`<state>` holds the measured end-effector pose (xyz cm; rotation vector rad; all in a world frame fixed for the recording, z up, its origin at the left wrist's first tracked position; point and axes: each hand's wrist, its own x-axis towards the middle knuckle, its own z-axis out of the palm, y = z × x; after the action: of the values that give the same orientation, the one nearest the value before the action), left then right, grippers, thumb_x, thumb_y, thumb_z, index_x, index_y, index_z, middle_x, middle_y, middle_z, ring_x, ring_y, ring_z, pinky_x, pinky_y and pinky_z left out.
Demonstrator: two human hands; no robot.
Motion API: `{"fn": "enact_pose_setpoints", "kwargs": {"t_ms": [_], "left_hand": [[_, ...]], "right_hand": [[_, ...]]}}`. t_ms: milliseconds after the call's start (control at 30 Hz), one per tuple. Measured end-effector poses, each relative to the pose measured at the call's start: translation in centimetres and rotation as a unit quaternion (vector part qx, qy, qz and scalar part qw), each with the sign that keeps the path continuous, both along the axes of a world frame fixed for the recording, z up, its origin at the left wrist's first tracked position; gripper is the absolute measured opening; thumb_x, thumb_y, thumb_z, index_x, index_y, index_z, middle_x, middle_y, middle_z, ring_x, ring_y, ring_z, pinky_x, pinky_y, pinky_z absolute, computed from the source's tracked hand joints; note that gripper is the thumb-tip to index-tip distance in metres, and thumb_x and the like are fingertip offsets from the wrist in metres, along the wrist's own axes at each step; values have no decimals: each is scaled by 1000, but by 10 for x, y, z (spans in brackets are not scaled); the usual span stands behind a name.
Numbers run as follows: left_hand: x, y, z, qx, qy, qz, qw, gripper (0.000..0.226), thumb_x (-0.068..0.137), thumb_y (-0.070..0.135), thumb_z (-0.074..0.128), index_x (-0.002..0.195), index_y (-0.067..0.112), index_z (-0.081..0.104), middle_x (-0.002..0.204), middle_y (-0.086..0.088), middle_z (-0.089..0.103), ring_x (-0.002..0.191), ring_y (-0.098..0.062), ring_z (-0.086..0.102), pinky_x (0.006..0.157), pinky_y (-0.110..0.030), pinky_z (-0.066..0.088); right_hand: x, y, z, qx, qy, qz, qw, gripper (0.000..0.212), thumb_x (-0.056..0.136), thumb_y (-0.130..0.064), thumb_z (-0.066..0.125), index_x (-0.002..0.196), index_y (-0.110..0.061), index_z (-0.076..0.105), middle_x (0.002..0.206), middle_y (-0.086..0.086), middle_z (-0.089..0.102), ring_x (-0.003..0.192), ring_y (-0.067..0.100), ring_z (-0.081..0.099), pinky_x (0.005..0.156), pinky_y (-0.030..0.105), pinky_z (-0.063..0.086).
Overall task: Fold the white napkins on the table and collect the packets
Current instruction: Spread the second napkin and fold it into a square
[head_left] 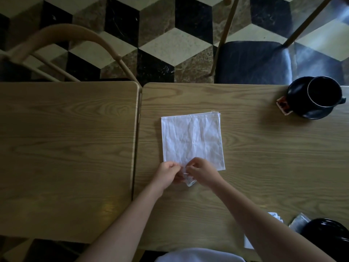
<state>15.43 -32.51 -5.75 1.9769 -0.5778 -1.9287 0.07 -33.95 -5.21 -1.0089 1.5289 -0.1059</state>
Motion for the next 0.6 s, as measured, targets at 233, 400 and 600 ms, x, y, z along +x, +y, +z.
{"fn": "enact_pose_setpoints", "kwargs": {"t_ms": [233, 400, 600], "left_hand": [[32, -7, 1, 72, 37, 13, 997, 18, 96, 18, 54, 94, 2, 63, 72, -20, 73, 65, -31, 73, 53, -30, 58], [51, -4, 2, 76, 24, 44, 996, 20, 97, 18, 55, 94, 0, 64, 73, -21, 73, 66, -32, 73, 54, -30, 58], [54, 0, 6, 57, -12, 19, 998, 18, 94, 18, 58, 91, 3, 68, 67, -12, 69, 57, -22, 67, 49, -24, 50]], "right_hand": [[-48, 9, -7, 16, 33, -61, 997, 12, 84, -10, 62, 77, -13, 71, 67, 1, 74, 59, 14, 64, 59, 30, 49], [-86, 24, -6, 18, 27, -125, 992, 15, 85, -6, 59, 76, -9, 70, 75, 11, 76, 64, 21, 68, 61, 37, 52], [-83, 23, -5, 3, 69, -157, 985, 6, 82, -11, 61, 81, -8, 65, 72, 7, 76, 69, 28, 75, 63, 44, 61]]}}
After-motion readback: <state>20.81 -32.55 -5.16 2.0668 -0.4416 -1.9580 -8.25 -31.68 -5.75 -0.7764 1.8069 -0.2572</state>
